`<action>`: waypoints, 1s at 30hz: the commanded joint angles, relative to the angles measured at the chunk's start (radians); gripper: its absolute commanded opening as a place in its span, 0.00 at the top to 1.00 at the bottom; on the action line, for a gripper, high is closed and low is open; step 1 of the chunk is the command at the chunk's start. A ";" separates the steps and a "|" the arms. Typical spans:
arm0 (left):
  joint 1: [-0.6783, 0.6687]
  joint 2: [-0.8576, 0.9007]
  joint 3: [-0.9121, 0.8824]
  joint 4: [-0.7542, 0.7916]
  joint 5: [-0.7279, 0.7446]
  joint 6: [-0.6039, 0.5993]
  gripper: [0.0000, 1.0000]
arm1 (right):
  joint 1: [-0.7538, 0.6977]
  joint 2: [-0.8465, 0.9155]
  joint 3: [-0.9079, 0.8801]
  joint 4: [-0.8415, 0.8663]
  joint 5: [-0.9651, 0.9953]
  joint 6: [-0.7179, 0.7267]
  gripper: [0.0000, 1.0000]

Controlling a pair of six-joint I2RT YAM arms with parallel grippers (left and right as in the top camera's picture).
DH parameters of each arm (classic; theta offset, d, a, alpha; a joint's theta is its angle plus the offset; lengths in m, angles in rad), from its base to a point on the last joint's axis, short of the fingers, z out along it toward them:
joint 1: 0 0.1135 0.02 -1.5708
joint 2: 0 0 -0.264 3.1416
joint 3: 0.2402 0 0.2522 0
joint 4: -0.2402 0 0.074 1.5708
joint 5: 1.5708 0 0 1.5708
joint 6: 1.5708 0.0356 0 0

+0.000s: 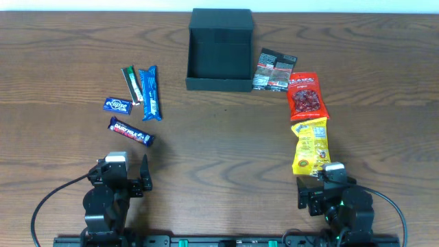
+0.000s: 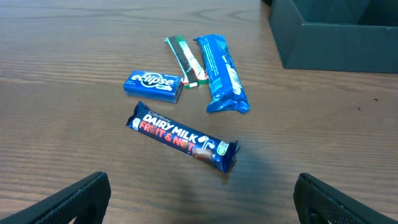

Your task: Pack container

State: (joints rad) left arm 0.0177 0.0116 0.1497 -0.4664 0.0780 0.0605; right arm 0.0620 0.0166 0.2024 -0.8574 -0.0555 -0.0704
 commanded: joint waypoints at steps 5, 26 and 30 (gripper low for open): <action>0.004 -0.007 -0.018 0.000 -0.008 0.014 0.05 | -0.005 -0.010 -0.007 -0.001 0.003 -0.013 0.01; 0.004 -0.007 -0.018 0.000 -0.008 0.014 0.04 | -0.005 -0.010 -0.007 0.364 -0.536 0.941 0.01; 0.004 -0.007 -0.018 0.000 -0.008 0.014 0.05 | -0.004 0.034 -0.006 0.401 -0.566 0.927 0.01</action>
State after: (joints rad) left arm 0.0177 0.0116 0.1497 -0.4667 0.0780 0.0605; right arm 0.0612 0.0204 0.1997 -0.4603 -0.5739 0.7944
